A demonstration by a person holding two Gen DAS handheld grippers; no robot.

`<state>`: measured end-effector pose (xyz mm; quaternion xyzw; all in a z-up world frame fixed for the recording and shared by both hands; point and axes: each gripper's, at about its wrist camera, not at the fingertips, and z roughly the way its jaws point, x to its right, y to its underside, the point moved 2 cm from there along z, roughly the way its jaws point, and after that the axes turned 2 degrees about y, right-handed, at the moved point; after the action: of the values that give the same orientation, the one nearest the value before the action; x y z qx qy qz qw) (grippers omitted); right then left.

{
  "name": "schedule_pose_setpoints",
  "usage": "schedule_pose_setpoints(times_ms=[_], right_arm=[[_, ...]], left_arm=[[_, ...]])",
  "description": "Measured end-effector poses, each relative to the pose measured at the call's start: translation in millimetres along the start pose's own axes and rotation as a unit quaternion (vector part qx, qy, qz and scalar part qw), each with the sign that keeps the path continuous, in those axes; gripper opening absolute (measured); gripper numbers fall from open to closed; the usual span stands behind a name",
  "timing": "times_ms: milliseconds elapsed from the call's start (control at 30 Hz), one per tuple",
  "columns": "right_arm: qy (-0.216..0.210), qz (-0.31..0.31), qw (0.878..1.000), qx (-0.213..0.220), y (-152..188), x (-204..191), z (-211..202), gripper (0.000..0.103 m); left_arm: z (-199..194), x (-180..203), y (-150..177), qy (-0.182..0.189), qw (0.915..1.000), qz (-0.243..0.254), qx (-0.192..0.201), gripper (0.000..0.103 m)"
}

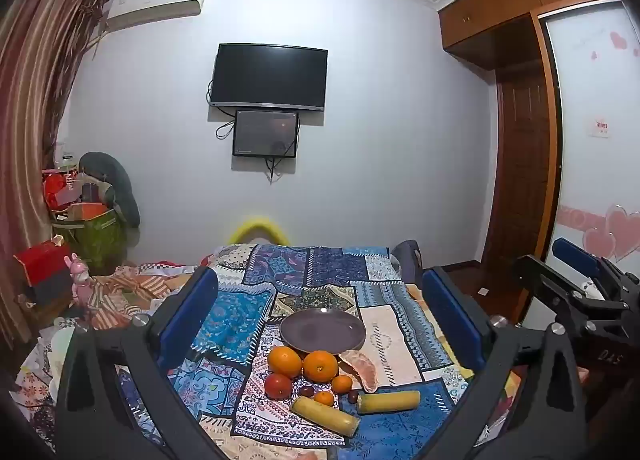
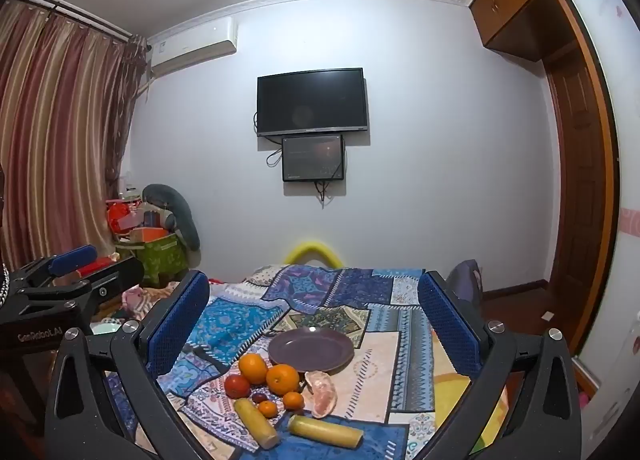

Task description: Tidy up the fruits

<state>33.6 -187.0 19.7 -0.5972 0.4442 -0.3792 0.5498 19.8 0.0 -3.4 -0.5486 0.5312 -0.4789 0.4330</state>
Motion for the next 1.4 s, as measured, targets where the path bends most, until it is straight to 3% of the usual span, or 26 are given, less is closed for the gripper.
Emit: schedule_pose_setpoints(times_ms=[1400], right_arm=[[0.009, 0.001, 1.0, 0.006, -7.7, 2.0, -6.7, 0.103]], left_arm=[[-2.3, 6.7, -0.5, 0.006, 0.9999, 0.008, 0.012, 0.103]])
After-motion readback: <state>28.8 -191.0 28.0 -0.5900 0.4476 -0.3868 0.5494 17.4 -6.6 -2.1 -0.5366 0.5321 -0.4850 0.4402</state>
